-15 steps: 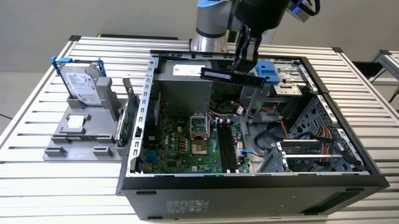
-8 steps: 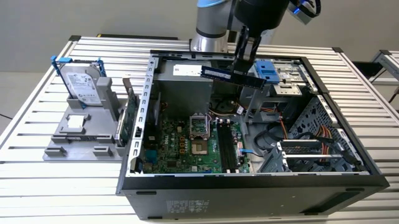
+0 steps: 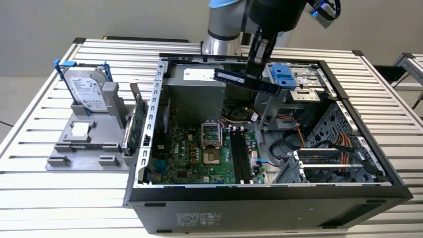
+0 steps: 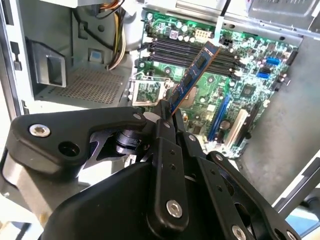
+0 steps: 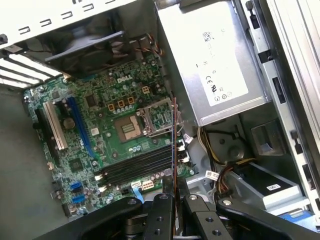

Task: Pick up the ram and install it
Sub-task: 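Insert the ram into the slot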

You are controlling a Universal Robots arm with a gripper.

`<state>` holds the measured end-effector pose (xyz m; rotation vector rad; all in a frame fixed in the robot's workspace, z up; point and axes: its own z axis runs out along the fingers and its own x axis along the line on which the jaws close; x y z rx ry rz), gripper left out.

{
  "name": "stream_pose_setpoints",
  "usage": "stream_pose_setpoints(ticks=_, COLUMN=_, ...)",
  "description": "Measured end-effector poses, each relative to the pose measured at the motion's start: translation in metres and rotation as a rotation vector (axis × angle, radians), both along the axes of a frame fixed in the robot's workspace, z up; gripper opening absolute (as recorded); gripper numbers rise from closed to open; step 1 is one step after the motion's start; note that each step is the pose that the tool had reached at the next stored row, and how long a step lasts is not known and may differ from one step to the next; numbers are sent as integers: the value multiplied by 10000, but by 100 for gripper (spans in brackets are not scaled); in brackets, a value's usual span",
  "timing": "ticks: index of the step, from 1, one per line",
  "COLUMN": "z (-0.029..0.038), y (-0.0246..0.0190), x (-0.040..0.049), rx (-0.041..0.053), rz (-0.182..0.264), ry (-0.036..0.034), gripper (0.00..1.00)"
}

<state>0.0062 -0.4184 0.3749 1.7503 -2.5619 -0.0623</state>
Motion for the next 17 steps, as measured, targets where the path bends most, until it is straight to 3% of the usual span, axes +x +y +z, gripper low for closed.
stream_pose_setpoints(ticks=17, z=0, y=-3, x=0, rx=1, rz=-1777, ry=0, gripper=0)
